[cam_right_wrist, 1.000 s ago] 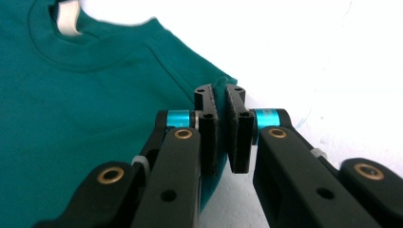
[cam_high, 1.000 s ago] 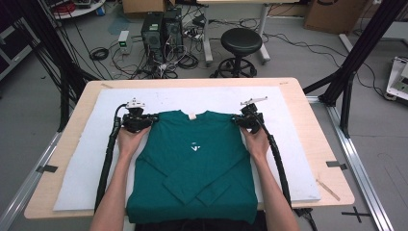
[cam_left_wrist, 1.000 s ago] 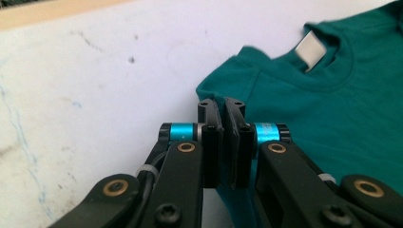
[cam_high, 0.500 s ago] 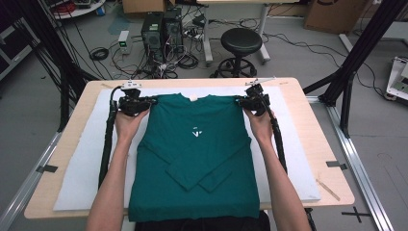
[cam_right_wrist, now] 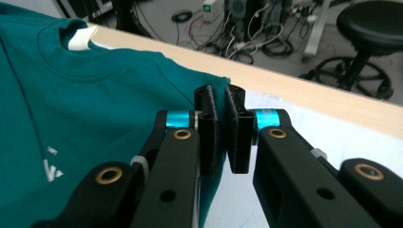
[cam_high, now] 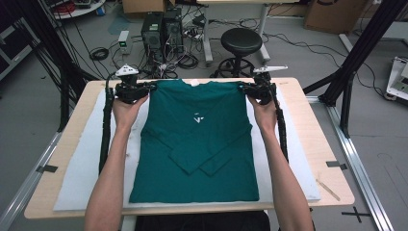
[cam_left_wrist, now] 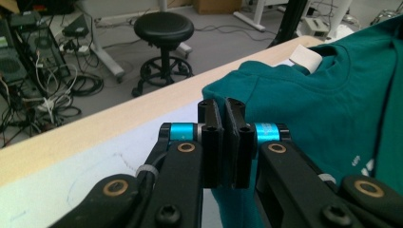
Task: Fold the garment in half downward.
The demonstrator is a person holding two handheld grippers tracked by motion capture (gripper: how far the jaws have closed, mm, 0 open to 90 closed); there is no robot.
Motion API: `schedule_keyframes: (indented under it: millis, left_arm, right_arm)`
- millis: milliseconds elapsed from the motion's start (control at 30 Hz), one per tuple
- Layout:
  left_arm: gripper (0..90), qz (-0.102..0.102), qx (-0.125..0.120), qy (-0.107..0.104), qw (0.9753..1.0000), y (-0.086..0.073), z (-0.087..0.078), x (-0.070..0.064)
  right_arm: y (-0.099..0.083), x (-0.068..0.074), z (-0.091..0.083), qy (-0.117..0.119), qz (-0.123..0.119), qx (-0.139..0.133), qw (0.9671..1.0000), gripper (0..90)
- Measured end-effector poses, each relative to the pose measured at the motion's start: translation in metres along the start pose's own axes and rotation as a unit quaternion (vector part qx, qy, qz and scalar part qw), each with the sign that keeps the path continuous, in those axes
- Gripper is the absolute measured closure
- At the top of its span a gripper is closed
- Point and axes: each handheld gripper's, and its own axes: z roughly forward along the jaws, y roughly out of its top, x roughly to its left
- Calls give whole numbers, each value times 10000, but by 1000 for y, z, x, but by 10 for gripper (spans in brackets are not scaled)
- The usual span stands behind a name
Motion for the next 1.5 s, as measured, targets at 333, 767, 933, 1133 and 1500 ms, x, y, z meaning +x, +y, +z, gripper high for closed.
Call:
schedule_keyframes:
  millis: [333,767,933,1133,1500]
  left_arm:
    - [858,-26,184,-113,9998,-17,3,1]
    - [857,127,557,-250,9981,-48,4,-9]
    - [858,108,603,-303,9977,-62,0,-13]
    - [858,189,641,-360,9971,-79,-8,-22]
    - [857,237,779,-521,9953,-111,-32,-38]
  right_arm:
    - [-8,-3,3,226,52,300,9993,851]
    - [-35,2,16,336,-96,779,9963,852]
    - [-50,5,10,426,-170,847,9954,852]
    - [-69,14,4,573,-227,962,9934,852]
    - [-107,35,-21,897,-322,995,9905,852]
